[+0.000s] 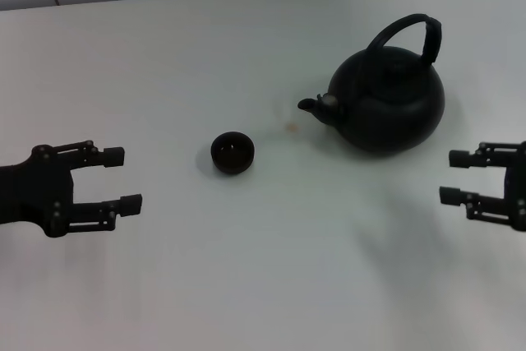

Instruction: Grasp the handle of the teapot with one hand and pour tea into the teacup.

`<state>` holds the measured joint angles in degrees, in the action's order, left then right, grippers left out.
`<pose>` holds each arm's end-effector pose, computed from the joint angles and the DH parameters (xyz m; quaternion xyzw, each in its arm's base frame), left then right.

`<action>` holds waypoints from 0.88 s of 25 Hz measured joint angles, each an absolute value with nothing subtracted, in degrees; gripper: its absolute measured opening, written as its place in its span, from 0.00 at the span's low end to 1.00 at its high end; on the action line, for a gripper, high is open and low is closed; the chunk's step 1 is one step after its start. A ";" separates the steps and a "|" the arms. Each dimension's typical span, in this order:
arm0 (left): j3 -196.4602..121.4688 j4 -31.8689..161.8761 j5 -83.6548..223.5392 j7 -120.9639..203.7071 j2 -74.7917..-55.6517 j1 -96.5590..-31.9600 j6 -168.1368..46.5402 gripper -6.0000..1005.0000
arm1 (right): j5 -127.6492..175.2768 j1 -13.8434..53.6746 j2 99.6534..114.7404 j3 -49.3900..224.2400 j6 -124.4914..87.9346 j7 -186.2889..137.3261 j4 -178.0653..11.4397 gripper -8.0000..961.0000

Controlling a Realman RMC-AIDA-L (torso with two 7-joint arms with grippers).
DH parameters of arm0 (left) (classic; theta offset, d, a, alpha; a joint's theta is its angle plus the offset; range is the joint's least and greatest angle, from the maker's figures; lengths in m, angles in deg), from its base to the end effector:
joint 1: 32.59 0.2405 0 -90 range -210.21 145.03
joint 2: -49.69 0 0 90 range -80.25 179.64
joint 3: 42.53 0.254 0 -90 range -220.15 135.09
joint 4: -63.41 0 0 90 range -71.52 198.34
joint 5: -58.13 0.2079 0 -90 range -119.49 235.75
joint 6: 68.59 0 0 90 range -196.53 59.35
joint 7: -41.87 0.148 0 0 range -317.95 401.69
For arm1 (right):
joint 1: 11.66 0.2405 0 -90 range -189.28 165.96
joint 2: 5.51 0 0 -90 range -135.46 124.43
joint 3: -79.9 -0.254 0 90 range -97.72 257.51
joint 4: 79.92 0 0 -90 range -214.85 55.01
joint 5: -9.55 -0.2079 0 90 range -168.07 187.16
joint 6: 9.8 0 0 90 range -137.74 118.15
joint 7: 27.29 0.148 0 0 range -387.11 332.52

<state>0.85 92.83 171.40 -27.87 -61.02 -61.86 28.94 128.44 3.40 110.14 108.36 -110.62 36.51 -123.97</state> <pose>-0.2833 0.3042 0.0246 -0.9589 -0.1571 -0.2245 0.0733 0.3401 0.2443 0.0579 -0.9398 0.1750 0.2055 0.2097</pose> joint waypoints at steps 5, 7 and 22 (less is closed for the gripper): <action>0.40 94.95 174.22 -30.80 -60.91 -63.33 28.96 0.80 | 130.74 4.89 110.37 109.01 -111.75 39.85 -128.62 0.58; 0.59 95.10 174.24 -30.99 -61.01 -63.60 28.99 0.80 | 131.61 5.58 110.24 109.02 -112.13 39.96 -128.77 0.58; 0.32 95.23 174.24 -31.13 -61.30 -63.70 29.67 0.80 | 134.08 7.86 110.45 109.06 -111.89 40.03 -128.87 0.59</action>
<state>0.32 95.23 174.24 -31.13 -61.30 -63.70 29.67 134.08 7.86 110.45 109.06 -111.89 40.03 -128.87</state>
